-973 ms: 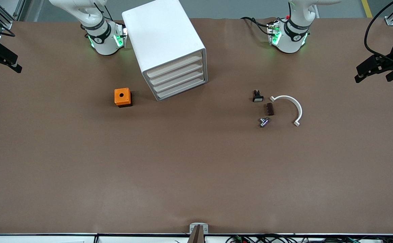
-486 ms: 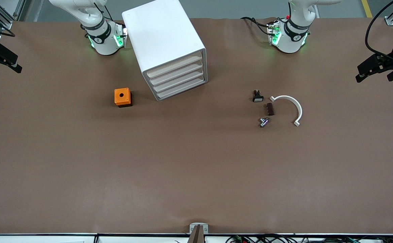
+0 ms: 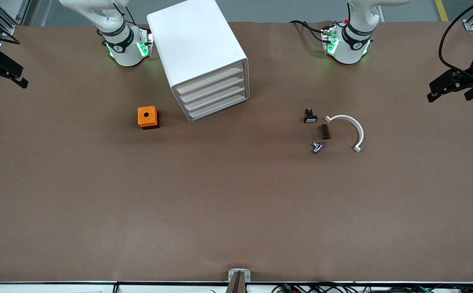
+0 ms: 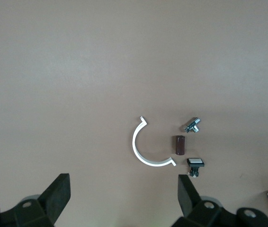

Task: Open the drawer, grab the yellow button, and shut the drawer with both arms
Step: 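Move the left gripper out from rest toward the white cabinet, then bring the left gripper to the front of the cabinet drawer, then grasp the drawer front with the left gripper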

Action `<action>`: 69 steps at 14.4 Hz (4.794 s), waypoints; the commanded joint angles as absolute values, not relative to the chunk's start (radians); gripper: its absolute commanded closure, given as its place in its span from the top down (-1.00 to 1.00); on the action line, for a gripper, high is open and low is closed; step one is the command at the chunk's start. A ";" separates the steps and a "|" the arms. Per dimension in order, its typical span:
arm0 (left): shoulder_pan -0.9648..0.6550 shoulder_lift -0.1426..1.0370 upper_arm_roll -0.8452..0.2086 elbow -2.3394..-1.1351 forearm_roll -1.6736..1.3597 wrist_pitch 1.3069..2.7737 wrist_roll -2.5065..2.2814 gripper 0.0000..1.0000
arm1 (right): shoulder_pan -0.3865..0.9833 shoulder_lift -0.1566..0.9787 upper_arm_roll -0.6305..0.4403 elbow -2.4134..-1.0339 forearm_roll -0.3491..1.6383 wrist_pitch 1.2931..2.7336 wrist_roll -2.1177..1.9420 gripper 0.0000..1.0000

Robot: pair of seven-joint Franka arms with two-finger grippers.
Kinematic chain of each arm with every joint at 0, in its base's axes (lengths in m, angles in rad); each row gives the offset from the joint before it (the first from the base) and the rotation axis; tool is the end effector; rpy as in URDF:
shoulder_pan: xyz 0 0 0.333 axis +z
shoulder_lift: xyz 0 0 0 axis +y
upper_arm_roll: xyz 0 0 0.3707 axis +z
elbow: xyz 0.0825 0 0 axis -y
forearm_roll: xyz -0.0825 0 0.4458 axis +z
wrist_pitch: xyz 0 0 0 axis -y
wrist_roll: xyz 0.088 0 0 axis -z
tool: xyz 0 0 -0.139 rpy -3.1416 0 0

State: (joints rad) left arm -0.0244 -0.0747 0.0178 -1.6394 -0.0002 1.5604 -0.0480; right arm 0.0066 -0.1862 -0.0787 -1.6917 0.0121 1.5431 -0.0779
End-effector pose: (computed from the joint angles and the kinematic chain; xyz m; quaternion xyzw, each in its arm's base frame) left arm 0.5873 -0.0035 0.6547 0.9998 0.0207 -0.0022 0.0007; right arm 0.5437 -0.0420 0.6881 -0.9997 -0.0037 -0.0195 0.0119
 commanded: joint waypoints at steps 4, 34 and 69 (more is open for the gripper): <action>-0.023 0.034 0.017 -1.615 -0.002 1.532 -0.074 1.00 | 0.014 -0.192 -0.083 -1.686 0.011 1.548 -0.075 1.00; -0.244 0.477 -0.112 -1.536 -0.279 1.569 -1.553 1.00 | 0.011 -0.192 -0.084 -1.686 0.011 1.534 -0.074 1.00; -0.374 0.773 -0.137 -1.378 -1.054 1.463 -2.269 0.95 | 0.014 -0.192 -0.084 -1.692 -0.017 1.528 -0.081 1.00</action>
